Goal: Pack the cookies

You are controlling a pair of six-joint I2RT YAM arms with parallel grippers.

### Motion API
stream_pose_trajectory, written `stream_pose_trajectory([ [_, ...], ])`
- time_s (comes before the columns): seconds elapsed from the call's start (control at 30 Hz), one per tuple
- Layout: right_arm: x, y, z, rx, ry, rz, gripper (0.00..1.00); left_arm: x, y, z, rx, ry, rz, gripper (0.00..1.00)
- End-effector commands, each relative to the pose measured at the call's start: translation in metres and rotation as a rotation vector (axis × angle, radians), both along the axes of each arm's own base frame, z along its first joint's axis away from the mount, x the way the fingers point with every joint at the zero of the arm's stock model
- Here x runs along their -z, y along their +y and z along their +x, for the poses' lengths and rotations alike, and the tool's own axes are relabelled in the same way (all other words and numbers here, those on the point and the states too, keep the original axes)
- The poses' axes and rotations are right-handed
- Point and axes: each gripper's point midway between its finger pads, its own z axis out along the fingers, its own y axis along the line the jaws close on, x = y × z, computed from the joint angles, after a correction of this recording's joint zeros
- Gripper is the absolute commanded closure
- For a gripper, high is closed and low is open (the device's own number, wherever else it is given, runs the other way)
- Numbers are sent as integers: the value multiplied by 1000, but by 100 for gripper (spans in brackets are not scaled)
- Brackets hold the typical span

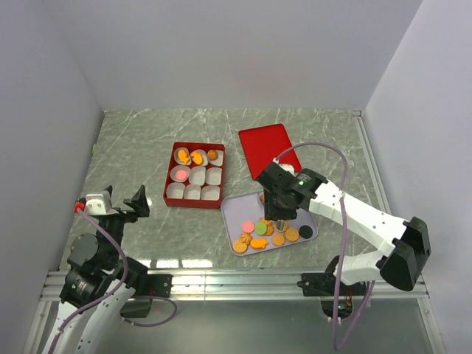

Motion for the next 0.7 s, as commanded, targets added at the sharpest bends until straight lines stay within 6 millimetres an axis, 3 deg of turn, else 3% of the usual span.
stream_pose_trajectory([
  [0.0, 0, 1, 8, 29, -24, 2, 50, -2, -3, -1, 22, -14, 11, 0],
  [0.3, 5, 9, 12, 26, -7, 7, 50, -1, -7, -1, 41, -10, 18, 1],
  [0.67, 5, 16, 16, 20, 7, -6, 62, -1, -8, -1, 44, -11, 15, 1],
])
